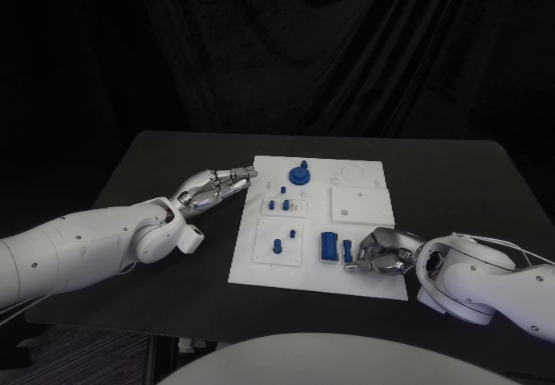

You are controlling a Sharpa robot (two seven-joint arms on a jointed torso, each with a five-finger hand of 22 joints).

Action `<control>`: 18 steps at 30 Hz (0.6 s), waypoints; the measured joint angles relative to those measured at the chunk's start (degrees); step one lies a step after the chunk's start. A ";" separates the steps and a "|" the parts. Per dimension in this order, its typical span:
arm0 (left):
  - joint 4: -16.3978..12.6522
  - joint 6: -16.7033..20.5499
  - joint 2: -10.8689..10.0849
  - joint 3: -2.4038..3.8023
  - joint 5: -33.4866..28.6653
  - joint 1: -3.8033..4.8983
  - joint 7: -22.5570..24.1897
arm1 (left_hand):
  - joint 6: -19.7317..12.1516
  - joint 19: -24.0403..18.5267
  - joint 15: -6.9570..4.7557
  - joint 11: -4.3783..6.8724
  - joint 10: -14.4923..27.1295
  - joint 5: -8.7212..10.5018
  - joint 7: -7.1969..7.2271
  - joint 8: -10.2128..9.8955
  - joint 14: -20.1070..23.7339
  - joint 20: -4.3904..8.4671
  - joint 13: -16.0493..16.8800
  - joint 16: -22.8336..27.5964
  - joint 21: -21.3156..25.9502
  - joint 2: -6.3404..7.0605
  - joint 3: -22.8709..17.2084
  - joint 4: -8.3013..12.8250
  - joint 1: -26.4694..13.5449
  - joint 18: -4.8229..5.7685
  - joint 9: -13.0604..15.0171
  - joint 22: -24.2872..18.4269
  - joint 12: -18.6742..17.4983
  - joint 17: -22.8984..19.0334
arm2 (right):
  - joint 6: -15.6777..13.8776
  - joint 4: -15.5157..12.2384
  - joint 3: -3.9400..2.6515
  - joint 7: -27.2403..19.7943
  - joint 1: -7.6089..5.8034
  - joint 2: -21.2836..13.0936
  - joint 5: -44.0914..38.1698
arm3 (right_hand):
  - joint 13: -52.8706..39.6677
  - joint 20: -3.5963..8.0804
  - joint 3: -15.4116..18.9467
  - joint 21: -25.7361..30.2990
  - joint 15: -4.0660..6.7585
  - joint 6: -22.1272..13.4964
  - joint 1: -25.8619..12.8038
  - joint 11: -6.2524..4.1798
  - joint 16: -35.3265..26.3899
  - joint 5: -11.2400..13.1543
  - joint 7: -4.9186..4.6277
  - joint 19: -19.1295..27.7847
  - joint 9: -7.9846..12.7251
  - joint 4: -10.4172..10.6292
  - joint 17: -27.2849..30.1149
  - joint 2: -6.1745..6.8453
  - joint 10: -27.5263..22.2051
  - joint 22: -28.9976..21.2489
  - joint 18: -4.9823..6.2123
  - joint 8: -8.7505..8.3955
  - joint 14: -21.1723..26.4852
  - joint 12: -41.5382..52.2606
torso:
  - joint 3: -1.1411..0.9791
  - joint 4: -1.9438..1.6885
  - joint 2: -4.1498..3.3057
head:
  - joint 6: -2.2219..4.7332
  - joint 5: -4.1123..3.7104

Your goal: Assemble the parts on the task board

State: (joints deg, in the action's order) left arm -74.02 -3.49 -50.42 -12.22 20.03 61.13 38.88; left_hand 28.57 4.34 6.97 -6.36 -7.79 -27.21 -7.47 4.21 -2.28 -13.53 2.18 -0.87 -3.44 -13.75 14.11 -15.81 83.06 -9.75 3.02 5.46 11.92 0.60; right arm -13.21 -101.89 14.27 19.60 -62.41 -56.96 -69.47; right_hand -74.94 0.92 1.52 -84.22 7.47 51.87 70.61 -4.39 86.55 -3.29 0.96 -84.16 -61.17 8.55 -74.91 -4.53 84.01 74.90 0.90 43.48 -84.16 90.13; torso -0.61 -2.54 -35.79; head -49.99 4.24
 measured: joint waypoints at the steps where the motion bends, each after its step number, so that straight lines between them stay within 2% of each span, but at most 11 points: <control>1: 0.00 0.00 0.00 0.00 0.00 0.00 0.00 | 0.00 0.00 0.00 0.00 0.00 0.00 0.00 0.00 0.00 0.00 0.00 0.00 0.00 0.00 0.00 0.00 0.00 0.00 0.00 0.00 0.00 0.00 | 0.09 -0.01 0.00 -0.02 0.00 -0.03 0.12 | 0.00 0.00 0.22 0.25 0.00 0.00 0.00 0.00 0.00 0.00 0.00 0.00 0.03 -0.21 0.00 0.01 0.00 0.00 0.00 0.00 0.00 0.00 | 0.00 0.00 0.00 | 0.00 0.01; 7: -0.03 0.01 -0.07 0.00 0.00 -0.02 0.00 | 0.00 0.00 0.00 0.00 0.00 0.00 0.00 0.00 0.00 0.00 0.00 0.00 0.00 0.00 0.00 0.00 0.00 0.00 0.00 0.00 0.00 0.00 | 0.17 -0.80 0.00 -0.64 0.00 -0.75 0.78 | 0.00 0.00 2.90 0.37 0.00 0.00 -1.58 0.00 0.00 0.23 0.00 0.00 0.21 0.76 0.00 2.45 0.01 0.00 0.00 -0.28 0.00 -0.07 | -0.01 0.01 0.03 | 0.00 0.18; 9: -0.05 0.03 -0.10 0.00 0.00 -0.03 0.00 | 0.00 0.00 0.00 0.00 0.00 0.00 0.00 0.00 0.00 0.00 0.00 0.00 0.00 0.03 0.00 0.00 0.03 0.00 0.00 0.00 0.00 -0.01 | -0.08 -1.19 -0.02 -1.22 0.00 -1.28 0.89 | 0.00 0.00 3.89 0.37 0.00 0.00 -2.48 -0.01 0.00 0.23 0.00 0.00 0.21 1.75 0.00 3.30 0.01 0.00 0.00 -0.28 0.00 -0.07 | -0.01 0.02 0.04 | 0.00 0.21; 13: -0.09 0.10 -0.22 -0.01 0.00 -0.03 0.00 | 0.00 -0.13 0.00 0.00 0.00 -0.24 0.00 0.00 0.00 -0.13 0.00 0.00 0.00 0.23 0.00 0.00 0.23 0.00 0.01 -0.18 0.00 -0.01 | -1.75 -1.94 -0.05 -3.88 -0.07 -2.85 1.09 | 0.00 0.00 6.01 -0.82 0.00 0.03 -5.13 -0.01 0.45 0.23 0.03 0.00 0.22 3.88 0.00 4.07 0.01 0.00 0.00 -0.28 0.00 -0.07 | -0.02 0.05 0.10 | 0.00 0.30; 15: -0.09 0.16 -0.22 -0.01 0.00 -0.04 0.00 | 0.00 -0.21 0.00 0.00 0.00 -0.23 0.00 0.00 0.00 -0.21 0.00 0.00 0.00 0.29 0.00 0.00 0.29 0.00 0.05 -0.33 0.00 -0.01 | -3.01 -2.27 -0.04 -5.53 -0.51 -3.61 1.24 | 0.00 0.00 6.88 -1.43 0.00 0.41 -6.88 -0.01 0.81 0.23 0.41 0.00 0.21 5.57 0.00 4.37 0.01 0.00 0.00 -0.28 0.00 -0.07 | -0.01 0.07 0.14 | 0.00 0.31; 18: -0.16 0.36 -0.14 -0.01 0.00 -0.04 0.00 | 0.00 -0.21 0.00 0.00 0.00 -0.23 0.00 0.00 0.00 -0.21 0.00 0.00 0.00 0.46 0.00 0.00 0.46 0.00 0.06 -0.47 0.00 -0.01 | -5.85 -2.58 -0.04 -8.90 -1.95 -4.63 1.93 | 0.01 0.00 7.24 -1.42 0.00 0.62 -7.99 -0.01 0.85 0.23 0.21 0.00 0.21 7.37 0.00 4.48 0.01 0.00 0.00 -0.28 0.00 -0.07 | 0.03 0.08 0.26 | 0.00 0.21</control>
State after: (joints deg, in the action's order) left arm -74.18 -3.13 -50.56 -12.23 20.03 61.09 38.88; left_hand 28.57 4.13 6.97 -6.36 -7.79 -27.45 -7.48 4.21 -2.28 -13.74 2.18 -0.87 -3.44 -13.30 14.11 -15.81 83.52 -9.75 3.09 4.99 11.92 0.59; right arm -19.06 -104.47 14.23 10.70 -64.37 -61.59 -67.54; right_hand -74.94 0.92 8.76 -85.65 7.47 52.49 62.63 -4.40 87.40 -3.06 1.16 -84.16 -60.95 15.92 -74.91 -0.05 84.03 74.90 0.90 43.20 -84.16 90.06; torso -0.58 -2.46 -35.53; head -49.99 4.45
